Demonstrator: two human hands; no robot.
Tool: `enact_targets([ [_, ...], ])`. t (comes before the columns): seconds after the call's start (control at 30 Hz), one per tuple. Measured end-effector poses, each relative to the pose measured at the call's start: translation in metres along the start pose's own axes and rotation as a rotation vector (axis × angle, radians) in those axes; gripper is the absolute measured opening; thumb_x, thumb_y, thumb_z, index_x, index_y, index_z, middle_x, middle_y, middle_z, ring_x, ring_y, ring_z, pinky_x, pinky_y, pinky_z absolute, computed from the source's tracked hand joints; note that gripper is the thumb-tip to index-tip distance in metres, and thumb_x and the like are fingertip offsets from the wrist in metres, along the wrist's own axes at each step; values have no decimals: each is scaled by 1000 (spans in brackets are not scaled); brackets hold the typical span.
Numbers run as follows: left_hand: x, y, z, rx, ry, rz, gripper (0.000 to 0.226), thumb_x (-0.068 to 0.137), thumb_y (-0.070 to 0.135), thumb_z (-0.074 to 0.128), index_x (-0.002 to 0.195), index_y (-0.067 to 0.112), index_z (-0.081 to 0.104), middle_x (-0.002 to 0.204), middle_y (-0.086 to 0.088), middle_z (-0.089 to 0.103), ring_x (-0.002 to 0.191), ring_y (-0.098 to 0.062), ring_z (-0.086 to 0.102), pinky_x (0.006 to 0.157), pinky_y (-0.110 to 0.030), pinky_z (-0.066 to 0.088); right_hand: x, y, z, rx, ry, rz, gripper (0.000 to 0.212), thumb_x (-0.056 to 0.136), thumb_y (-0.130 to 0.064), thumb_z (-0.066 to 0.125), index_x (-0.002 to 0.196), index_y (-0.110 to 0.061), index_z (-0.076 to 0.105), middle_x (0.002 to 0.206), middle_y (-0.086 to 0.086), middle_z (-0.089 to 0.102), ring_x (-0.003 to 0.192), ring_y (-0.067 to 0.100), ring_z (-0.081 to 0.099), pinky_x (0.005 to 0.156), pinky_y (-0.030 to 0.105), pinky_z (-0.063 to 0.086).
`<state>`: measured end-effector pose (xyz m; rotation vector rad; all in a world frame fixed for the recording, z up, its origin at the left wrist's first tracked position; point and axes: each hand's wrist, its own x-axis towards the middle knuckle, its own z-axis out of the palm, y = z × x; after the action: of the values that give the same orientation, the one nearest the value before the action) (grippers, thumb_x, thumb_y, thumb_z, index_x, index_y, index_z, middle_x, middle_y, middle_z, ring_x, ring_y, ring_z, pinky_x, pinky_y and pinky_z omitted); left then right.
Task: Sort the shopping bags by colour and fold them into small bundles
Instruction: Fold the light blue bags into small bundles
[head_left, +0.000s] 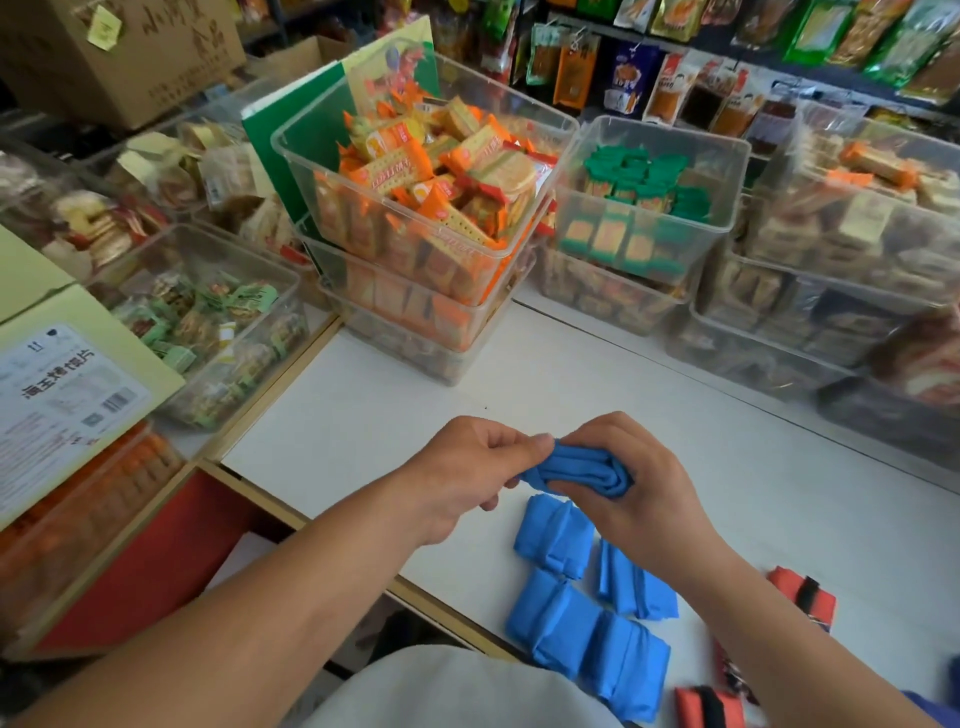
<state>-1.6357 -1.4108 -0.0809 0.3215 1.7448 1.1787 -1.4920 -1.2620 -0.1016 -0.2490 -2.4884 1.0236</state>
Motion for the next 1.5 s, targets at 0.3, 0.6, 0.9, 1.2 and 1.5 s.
enact_targets([
  [0.3,13,-5,-9,68,-93,-63,28,96,38,69,92,11,70,75,-2,57,72,-18,48,65,-27,45,1,12,5,1,-124,-55,35,85,-25,85,116,-17,70,104,-7,59,90,16,63,76,30,54],
  [0.6,15,-10,-4,289,46,261,24,102,35,60,92,13,64,75,6,59,63,-3,50,59,-16,44,10,5,13,56,-132,140,31,83,-17,85,107,-25,68,98,-12,62,89,15,64,74,22,52],
  [0.9,24,-23,-19,396,149,158,44,101,36,58,75,1,58,66,1,48,60,-14,43,61,-31,41,3,2,33,2,-90,183,26,83,-12,76,107,-22,69,96,-16,65,89,10,63,77,16,47],
  [1.2,14,-14,-3,264,168,98,45,106,28,50,64,12,46,59,5,40,55,-12,37,52,-23,34,3,-4,54,-93,29,152,31,78,4,76,102,-17,72,95,-8,64,85,11,62,72,24,52],
  [1.5,13,-57,-2,138,359,387,20,89,21,77,107,23,69,103,13,68,96,0,66,78,-19,57,10,-22,51,517,232,782,16,89,-18,79,104,-21,75,94,-1,77,90,19,74,77,37,63],
])
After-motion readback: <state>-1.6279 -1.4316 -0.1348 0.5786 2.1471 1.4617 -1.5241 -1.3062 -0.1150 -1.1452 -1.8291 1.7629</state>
